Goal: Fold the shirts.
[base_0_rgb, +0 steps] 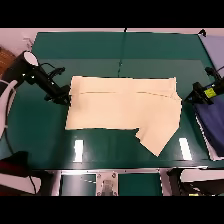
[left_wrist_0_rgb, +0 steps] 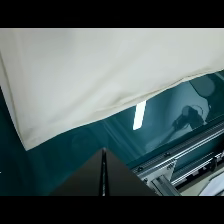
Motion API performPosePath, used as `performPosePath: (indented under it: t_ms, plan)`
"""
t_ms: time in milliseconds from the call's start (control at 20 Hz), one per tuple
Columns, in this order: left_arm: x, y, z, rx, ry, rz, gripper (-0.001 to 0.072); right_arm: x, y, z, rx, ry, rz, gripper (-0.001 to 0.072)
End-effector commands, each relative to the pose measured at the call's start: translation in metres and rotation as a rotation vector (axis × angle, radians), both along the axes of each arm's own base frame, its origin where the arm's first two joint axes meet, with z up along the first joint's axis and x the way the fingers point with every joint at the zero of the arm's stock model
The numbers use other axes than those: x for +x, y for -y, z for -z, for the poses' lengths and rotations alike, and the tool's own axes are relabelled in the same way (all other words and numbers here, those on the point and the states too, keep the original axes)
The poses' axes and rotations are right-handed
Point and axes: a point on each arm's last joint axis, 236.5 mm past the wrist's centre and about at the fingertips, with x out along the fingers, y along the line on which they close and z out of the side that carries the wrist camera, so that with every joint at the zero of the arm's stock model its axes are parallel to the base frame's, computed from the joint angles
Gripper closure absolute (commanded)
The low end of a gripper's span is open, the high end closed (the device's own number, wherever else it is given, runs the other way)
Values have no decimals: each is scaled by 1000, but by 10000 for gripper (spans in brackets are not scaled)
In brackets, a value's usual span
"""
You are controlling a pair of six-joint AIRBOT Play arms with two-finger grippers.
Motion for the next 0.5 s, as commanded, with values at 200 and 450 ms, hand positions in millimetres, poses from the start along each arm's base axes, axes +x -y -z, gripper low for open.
performPosePath:
  t_ms: [200,450]
  plan:
    - [-80,-13,12,67,276,-253,682,-94,-13,31,-59,38,318,642]
    - [-119,-10,66,54,177,-467,-8,-128,-40,76,-2,-96,387,309]
